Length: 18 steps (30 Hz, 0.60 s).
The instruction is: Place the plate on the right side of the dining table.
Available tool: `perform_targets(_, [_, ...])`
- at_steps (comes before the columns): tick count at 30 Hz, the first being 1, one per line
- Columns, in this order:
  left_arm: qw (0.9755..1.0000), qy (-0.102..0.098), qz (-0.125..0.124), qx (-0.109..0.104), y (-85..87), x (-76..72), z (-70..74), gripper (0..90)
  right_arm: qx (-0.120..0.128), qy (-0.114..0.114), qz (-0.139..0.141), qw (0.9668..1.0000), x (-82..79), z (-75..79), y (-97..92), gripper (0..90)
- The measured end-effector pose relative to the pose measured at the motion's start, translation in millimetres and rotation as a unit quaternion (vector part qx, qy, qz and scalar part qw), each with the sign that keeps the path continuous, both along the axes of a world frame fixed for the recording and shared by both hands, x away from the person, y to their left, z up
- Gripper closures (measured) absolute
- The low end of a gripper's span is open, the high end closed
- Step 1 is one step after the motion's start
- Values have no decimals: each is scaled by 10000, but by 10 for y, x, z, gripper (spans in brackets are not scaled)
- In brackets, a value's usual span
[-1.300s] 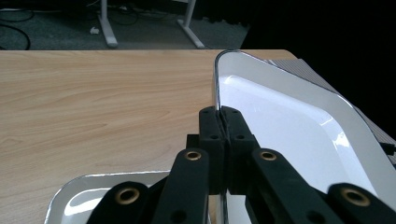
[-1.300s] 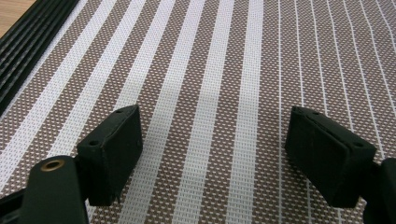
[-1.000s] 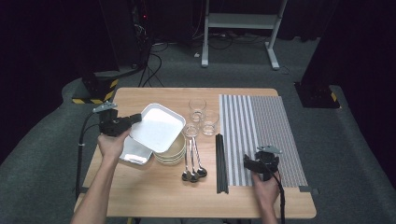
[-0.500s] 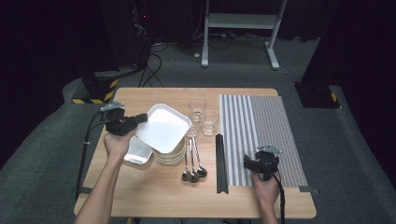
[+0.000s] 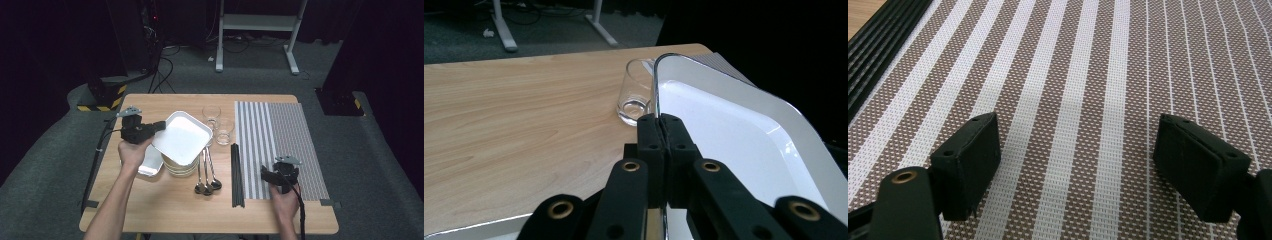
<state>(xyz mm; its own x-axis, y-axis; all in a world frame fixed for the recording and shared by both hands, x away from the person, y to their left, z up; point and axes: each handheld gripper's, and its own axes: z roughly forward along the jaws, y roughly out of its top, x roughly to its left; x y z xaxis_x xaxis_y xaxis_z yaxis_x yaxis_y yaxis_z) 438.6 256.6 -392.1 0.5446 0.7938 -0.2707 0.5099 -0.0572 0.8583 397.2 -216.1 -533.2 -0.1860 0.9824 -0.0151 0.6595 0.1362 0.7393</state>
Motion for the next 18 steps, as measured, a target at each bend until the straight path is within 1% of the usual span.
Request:
perform_targets(3, [10000,-2,-17,-48,-22,3,-6,884,0,-1,0,10000,0,0,0,191])
perform_targets(5, [10000,-15,-33,-39,-44,8,-6,884,-1,-1,1,10000,0,0,0,191])
perform_targets(9, [9999,-53,-97,-62,-121,31,-1,883,0,-1,0,10000,0,0,0,191])
perform_targets(14, [9998,-33,-207,-77,-240,76,-21,884,0,0,0,10000,0,0,0,191])
perform_targets(18, [9996,-23,-243,-103,-303,87,-21,884,4,1,-2,10000,0,0,0,191])
